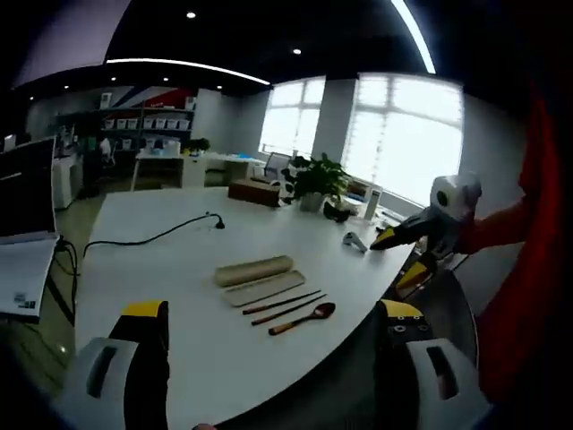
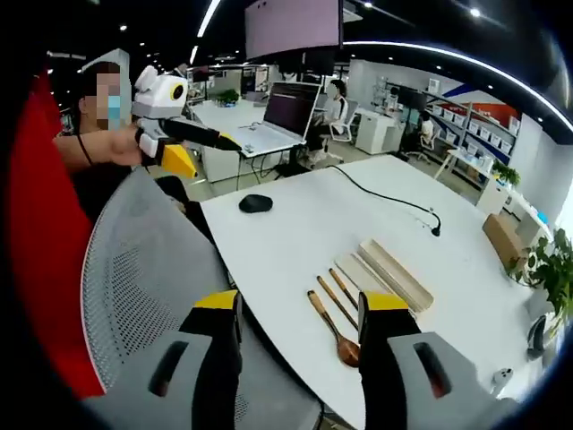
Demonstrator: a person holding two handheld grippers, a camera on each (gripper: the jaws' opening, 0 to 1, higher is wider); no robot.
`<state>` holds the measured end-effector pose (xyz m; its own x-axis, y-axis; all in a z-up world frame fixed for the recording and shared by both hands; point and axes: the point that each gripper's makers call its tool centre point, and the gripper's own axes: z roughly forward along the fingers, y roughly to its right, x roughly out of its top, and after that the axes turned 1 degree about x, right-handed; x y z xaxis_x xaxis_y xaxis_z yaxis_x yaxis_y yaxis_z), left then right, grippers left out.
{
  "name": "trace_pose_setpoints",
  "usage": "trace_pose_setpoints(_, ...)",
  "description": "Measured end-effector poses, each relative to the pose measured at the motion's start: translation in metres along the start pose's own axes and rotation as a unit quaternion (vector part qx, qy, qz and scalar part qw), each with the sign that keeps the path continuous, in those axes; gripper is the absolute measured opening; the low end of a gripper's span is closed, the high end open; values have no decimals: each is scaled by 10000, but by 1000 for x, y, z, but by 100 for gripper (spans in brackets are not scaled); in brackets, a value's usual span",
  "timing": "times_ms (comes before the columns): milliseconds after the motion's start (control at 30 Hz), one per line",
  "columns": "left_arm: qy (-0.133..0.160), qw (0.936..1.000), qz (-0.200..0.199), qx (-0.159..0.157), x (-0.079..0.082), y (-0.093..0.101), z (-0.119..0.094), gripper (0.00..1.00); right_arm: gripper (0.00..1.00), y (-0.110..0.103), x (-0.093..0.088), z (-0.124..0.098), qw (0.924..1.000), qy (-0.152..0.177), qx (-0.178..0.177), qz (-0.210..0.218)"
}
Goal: Arrange the utensils inside the cutlery case until each visible utensil rests in its matching compartment.
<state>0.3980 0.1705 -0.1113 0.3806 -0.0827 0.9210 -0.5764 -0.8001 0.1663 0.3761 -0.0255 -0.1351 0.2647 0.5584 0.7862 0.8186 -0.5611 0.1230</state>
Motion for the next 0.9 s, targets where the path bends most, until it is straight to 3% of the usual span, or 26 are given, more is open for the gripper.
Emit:
trace_pose_setpoints(167,82,9998,-130,-87,0,-2,-3,100,48,10,3,-4,9998,27,-201,69)
trace_pose_setpoints(233,80,9998,-143,-124,-1,-1,-4,100,40,9,6,-7,9998,67,-194,48)
trace_pose_setpoints(300,89,9994,-123,-325,-1,8,-5,100,33,8,6,-7,9998,98,-191,17)
trace_pose_setpoints(333,124,9990,-64,-428,1,13,-6,100,35,8,5,-6,9998,65,-176,51)
trace_pose_setpoints(433,288,9986,419,-111,4,8,-9,88,37,5,2,-4,9999,-30,-116,2)
trace_pose_setpoints(467,229,9990,381,-101,1,10,-10,84,36,4,4,-4,9999,-22,-91,-94)
trace_pose_setpoints(567,230,9991,-136,-331,-2,18,-6,93,37,5,8,-5,9999,10,-56,-108)
trace_pose_setpoints(633,220,9995,-57,-234,-2,13,-6,94,37,6,9,-5,9999,29,-21,-140)
trace_pose_setpoints(767,229,9996,65,-132,0,9,-8,86,33,7,-2,-1,9995,-270,126,57)
trace_pose_setpoints(833,186,9998,99,0,-2,4,-8,86,30,8,-2,-2,9993,-240,185,228)
trace_pose_setpoints(900,120,9999,82,-14,-3,4,-7,86,34,10,-4,-4,9996,-171,91,185)
